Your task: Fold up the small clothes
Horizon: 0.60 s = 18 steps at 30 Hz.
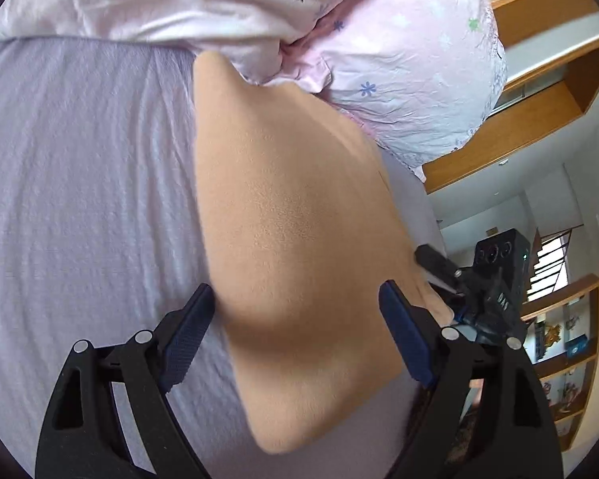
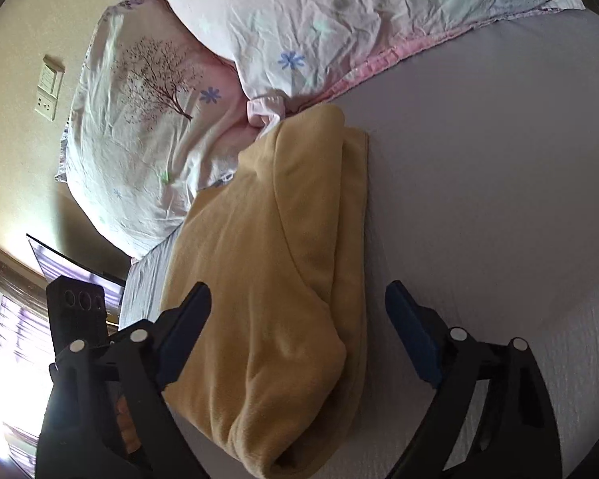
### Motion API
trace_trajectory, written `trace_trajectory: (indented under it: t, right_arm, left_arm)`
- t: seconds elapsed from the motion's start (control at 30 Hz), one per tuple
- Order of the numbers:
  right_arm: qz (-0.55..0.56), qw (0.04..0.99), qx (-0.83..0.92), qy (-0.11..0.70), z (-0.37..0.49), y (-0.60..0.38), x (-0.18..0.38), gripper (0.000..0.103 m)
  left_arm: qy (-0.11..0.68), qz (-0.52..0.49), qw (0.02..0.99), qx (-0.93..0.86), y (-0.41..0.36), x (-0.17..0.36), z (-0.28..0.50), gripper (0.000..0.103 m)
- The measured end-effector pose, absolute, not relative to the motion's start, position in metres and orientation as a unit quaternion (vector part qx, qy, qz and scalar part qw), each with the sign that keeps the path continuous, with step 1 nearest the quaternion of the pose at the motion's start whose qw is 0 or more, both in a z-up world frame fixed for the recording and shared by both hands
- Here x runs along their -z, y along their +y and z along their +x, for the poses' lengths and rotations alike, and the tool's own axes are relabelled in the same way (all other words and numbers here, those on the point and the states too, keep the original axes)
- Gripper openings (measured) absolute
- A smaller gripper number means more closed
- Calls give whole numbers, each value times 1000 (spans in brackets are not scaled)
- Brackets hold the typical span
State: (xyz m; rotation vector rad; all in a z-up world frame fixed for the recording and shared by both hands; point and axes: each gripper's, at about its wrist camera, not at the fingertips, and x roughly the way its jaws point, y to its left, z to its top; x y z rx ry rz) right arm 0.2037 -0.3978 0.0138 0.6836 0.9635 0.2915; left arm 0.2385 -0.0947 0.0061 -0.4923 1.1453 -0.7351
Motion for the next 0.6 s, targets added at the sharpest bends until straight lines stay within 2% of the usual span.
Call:
trace_trajectory:
  t: [0.03, 0.1, 0.13, 0.2, 0.23, 0.3, 0.47, 0.5, 0.57, 0.6]
  right_arm:
    - [321, 816, -143, 459, 204, -396, -10, 81]
    - [317, 820, -149, 453, 202, -394, -10, 62]
    - [324, 811, -163, 459, 204, -391, -6, 51]
    - [318, 820, -165, 447, 202, -387, -3, 42]
    - [320, 821, -171, 441, 201, -385, -5, 39]
    - [322, 824, -182, 429, 199, -380, -10, 37]
    - [279, 827, -227, 433, 211, -333, -20, 38]
    - [268, 826, -230, 439, 215, -323, -19, 40]
    - [249, 826, -223, 454, 219, -308, -14, 56]
    - [245, 830, -210, 455, 217, -309, -15, 57]
  left_arm:
    - [522, -232, 749, 336, -96, -4, 239, 84]
    - [517, -235, 753, 334, -102, -2, 240, 82]
    - [514, -236, 755, 332, -102, -2, 242, 77]
    - [512, -242, 757, 326, -102, 2, 247, 44]
    - [508, -254, 754, 331, -99, 4, 249, 40]
    - [493, -273, 753, 340, -86, 1, 248, 35]
    - [449, -261, 794, 316, -40, -20, 238, 35]
    - [451, -249, 801, 304, -33, -21, 237, 37]
    - [468, -236, 804, 282, -18, -16, 234, 39]
    - [470, -230, 807, 275, -13, -15, 229, 39]
